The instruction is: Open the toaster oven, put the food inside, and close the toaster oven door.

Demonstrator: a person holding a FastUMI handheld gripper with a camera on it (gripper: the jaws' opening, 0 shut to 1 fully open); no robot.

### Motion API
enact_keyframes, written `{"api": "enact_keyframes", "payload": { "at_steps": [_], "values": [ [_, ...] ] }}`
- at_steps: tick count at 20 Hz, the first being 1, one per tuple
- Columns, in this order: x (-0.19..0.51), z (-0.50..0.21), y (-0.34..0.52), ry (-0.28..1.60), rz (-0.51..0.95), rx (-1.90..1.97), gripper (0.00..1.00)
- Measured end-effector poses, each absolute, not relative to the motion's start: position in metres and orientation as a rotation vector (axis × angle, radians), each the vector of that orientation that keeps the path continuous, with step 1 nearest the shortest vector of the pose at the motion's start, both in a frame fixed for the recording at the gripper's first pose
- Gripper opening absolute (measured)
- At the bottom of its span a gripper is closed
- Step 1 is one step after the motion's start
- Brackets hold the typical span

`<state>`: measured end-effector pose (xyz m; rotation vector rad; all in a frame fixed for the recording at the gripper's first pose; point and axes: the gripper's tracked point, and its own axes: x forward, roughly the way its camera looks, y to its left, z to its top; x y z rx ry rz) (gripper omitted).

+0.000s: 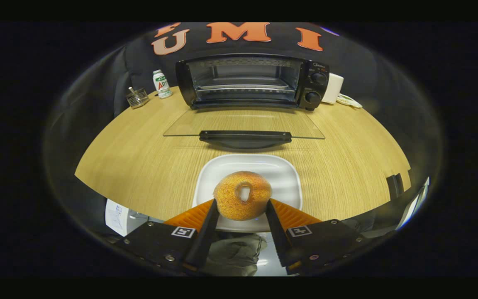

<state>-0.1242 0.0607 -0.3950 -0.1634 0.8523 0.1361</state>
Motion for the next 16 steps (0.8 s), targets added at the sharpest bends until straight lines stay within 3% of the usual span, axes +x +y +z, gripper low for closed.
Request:
{"api": "enact_keyframes", "payload": {
  "at_steps": [16],
  "values": [
    [-0.013,-0.298,0.104,0.652,0.201,0.014,0.64]
  ]
}}
